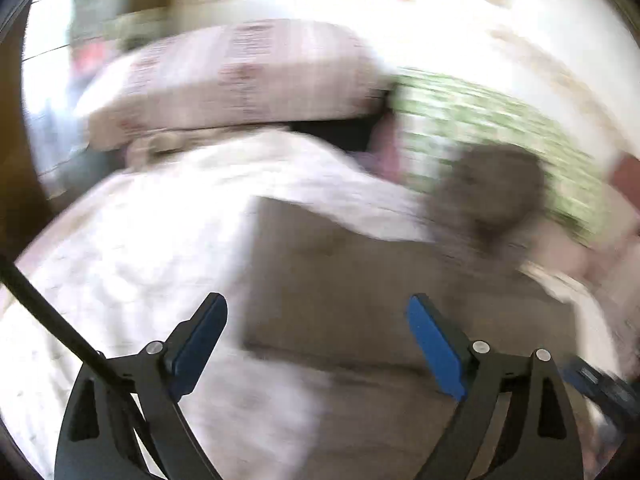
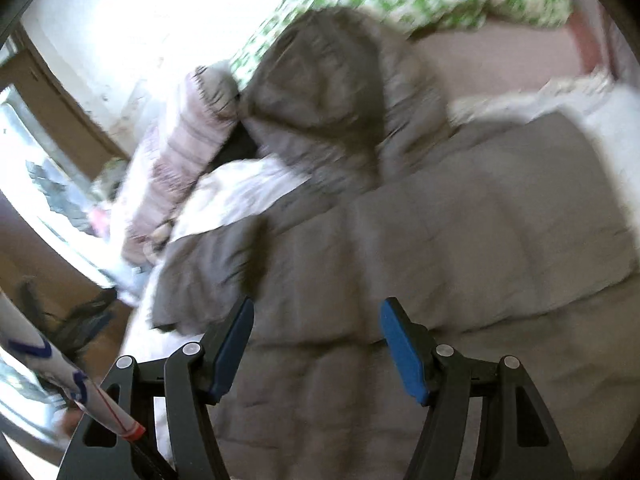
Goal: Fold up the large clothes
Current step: 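Fold the held sleeve with the left gripper across the jacket front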
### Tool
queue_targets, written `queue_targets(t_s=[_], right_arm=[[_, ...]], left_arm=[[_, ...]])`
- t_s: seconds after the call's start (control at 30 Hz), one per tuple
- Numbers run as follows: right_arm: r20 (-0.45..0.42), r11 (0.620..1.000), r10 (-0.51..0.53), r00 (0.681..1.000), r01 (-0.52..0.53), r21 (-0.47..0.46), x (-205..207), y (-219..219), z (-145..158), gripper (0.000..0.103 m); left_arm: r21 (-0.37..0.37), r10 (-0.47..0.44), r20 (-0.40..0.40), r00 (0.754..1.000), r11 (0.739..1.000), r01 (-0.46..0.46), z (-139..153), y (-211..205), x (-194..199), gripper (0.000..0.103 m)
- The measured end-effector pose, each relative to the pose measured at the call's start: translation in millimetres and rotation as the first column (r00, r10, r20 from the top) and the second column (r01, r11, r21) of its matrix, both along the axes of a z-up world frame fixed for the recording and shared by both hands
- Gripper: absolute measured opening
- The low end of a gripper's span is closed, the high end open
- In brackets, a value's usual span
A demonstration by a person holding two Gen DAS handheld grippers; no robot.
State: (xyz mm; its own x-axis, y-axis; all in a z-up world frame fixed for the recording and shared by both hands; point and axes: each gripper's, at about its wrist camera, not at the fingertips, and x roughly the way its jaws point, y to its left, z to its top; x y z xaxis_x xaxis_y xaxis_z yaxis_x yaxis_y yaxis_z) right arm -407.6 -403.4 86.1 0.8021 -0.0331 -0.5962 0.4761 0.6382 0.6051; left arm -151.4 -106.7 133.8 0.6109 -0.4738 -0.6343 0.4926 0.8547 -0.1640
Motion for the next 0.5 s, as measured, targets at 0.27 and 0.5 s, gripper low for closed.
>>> queue_targets(t_s=[0.27, 0.5], right_arm=[[0.050, 0.987, 0.094, 0.994, -0.100, 0.129, 84, 31, -8, 0.055], [-0.115, 0.996, 0.067, 0.991, -0.059, 0.073, 149, 27, -26, 0.054]], left_arm=[[-0.041, 0.072, -0.241, 0.968, 0.996, -0.084, -48, 26, 79, 0.091], [0.047, 0.023, -0.222, 0.975, 0.999, -0.013, -54, -4, 80, 0.091]])
